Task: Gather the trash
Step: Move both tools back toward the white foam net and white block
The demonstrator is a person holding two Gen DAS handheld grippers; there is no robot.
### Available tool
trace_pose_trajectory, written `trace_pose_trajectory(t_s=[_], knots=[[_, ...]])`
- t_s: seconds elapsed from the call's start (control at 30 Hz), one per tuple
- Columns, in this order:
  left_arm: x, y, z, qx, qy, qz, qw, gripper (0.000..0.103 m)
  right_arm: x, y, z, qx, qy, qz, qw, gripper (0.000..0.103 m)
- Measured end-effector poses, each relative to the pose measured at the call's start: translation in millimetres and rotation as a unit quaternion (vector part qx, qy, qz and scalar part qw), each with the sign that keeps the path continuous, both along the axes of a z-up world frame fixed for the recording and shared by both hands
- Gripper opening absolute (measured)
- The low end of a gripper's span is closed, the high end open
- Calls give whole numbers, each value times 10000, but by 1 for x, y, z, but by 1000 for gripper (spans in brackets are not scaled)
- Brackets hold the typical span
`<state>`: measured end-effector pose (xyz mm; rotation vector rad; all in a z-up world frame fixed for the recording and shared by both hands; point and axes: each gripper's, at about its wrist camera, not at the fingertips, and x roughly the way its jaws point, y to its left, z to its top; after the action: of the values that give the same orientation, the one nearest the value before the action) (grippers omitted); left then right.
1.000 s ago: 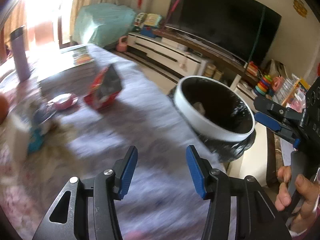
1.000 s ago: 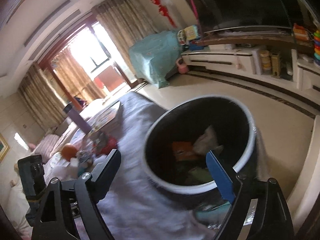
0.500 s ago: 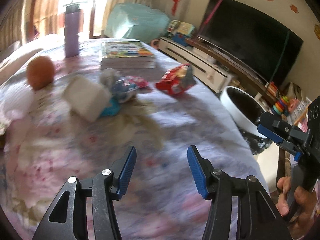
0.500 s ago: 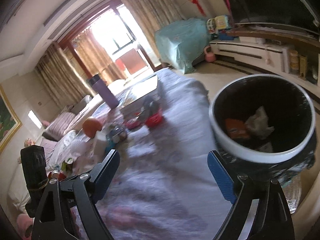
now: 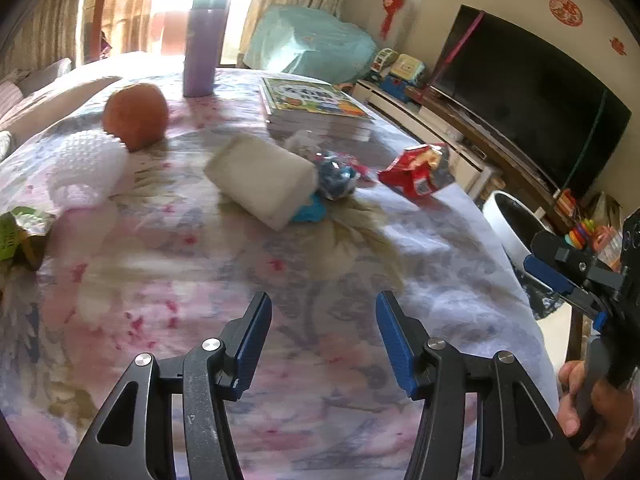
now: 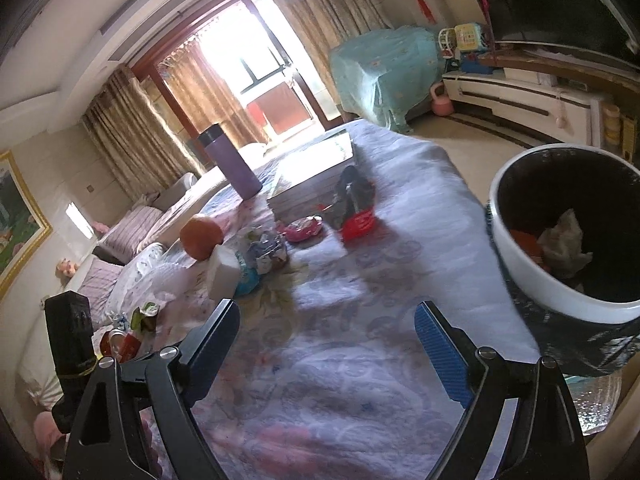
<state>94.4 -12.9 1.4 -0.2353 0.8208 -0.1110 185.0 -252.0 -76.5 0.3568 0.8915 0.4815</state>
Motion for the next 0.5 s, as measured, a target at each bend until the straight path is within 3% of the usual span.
trace_pose_trajectory(t_s=[0.5], knots=[[3,84,5,203,22,822,9964,55,2,82,0,-152,-205,946,9952,90]])
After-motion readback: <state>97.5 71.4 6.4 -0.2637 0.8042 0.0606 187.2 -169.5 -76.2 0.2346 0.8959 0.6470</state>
